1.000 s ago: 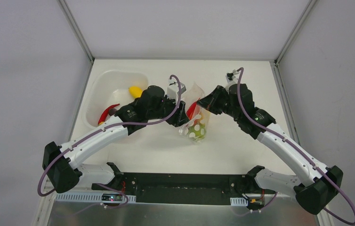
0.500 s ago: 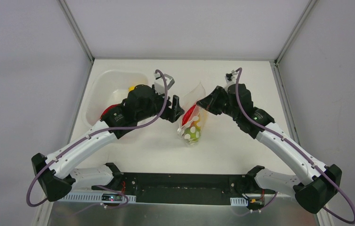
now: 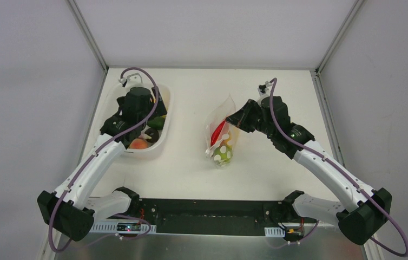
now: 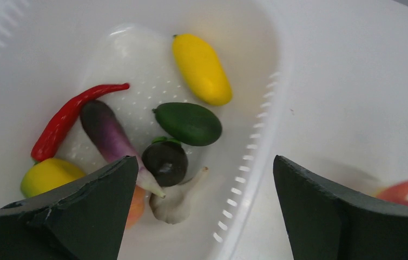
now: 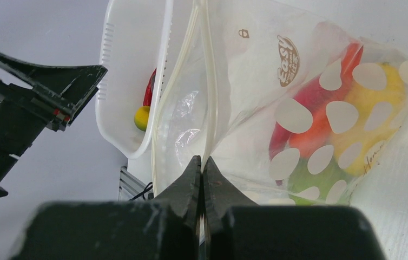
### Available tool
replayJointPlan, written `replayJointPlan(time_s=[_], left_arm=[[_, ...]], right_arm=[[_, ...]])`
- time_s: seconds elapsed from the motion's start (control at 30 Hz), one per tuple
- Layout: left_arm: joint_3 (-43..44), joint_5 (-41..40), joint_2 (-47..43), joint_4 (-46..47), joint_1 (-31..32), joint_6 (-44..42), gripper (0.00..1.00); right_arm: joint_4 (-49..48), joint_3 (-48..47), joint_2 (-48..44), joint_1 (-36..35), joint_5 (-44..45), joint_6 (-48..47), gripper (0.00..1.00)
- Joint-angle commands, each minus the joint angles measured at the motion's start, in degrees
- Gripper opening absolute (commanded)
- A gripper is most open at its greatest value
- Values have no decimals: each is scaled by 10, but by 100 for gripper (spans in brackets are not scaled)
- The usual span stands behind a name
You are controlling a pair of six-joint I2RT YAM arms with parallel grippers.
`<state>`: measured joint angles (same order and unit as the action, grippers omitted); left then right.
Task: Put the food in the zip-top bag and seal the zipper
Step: Pick up the fake fruit from the bin.
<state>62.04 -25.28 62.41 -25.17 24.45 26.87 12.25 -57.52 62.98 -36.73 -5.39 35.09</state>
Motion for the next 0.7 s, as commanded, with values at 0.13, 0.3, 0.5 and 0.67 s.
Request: replayJointPlan(time_s=[0.13, 0.3, 0.5, 0.67], left_arm=[[8, -51, 100, -3, -87, 151, 97], [61, -10, 212, -2, -130, 193, 88], [157, 22, 341, -1, -150, 206, 84], [183, 94, 412, 42, -164, 239, 82]], right_arm=[[-20, -16, 2, 3, -14, 0, 0], [-16, -10, -7, 3, -7, 3, 0], [-15, -7, -9, 3, -4, 3, 0], [-15, -5, -10, 2, 0, -2, 0]])
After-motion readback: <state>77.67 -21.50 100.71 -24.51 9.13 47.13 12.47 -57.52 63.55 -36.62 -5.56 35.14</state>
